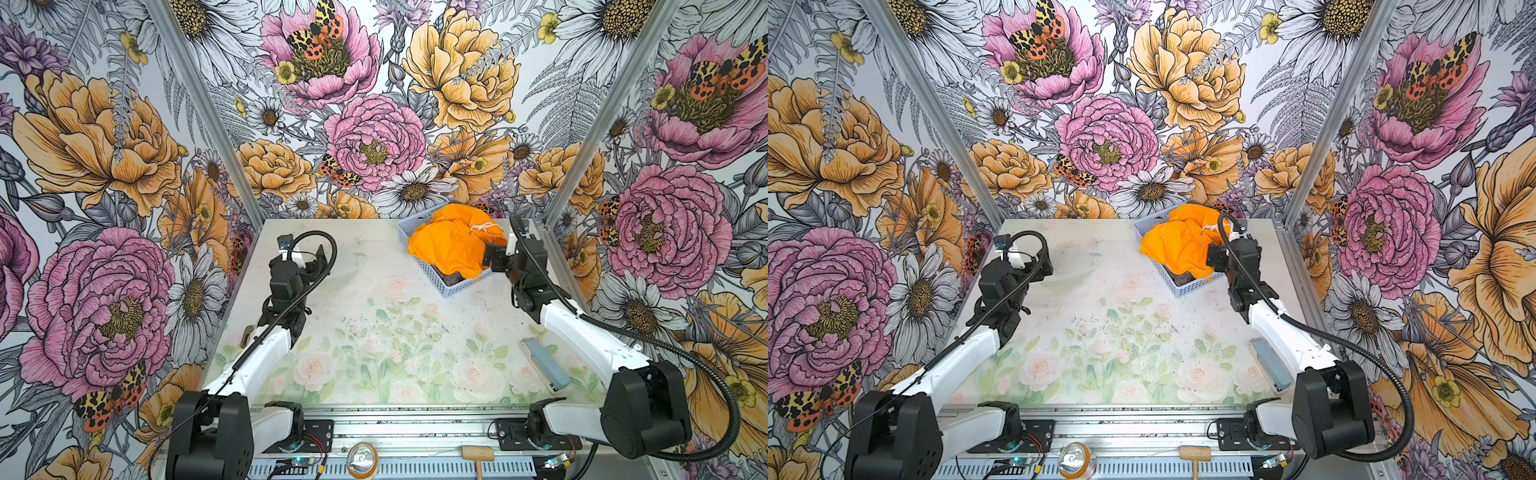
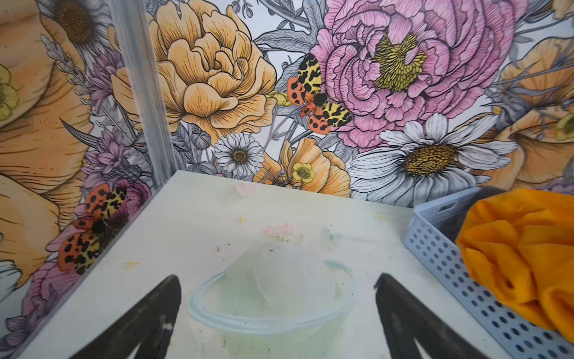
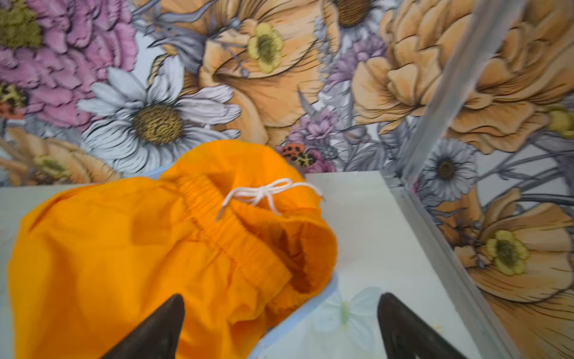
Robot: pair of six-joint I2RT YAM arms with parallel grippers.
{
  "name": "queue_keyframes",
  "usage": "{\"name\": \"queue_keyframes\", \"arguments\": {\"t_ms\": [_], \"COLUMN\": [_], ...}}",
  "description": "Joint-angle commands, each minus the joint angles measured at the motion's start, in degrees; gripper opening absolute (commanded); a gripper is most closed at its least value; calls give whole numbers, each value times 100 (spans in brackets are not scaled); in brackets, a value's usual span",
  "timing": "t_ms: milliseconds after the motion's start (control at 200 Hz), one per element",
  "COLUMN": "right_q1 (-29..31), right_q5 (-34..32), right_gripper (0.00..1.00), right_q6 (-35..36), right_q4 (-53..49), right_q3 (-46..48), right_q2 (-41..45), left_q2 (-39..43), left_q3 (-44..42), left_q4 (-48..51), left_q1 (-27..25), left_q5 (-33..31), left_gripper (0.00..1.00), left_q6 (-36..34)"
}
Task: Fold and stack the mixed laundry pile
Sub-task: 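Reach the right gripper into the basket toward the orange shorts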
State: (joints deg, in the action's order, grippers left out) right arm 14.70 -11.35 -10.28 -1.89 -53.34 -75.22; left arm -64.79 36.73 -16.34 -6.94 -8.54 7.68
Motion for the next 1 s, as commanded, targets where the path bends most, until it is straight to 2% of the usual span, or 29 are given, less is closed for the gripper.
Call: {"name": "queue_keyframes", "arguments": {"t_ms": [0,150,275,555,996], "right_q1": [555,1159,1355,1374,1360], "right_q5": [674,1237,1445,1188,1061], "right_gripper": [95,84,75,66,50], "right_q6": [-257,-493,-582,-439,-601], "right_q4": [-1650,-2183,-2287,-2690,-2784], "right_q3": [-501,-1124,-1517,-2429,-2732], "right_q2": [-345,-982,-1525,-2661,-3362], "left_q2": [243,450,527,628,826], "left_q3": [-196,-398,-439,-451,-658], "left_q4": [1061,1259,1336,1505,1557], "left_q1": [-235,-474,-500,-478,-413], "left_q5": [790,924,917,869,748], "left_gripper": [99,99,99,99,99], "left_q6": [769,1011,1072,1017,1038]}}
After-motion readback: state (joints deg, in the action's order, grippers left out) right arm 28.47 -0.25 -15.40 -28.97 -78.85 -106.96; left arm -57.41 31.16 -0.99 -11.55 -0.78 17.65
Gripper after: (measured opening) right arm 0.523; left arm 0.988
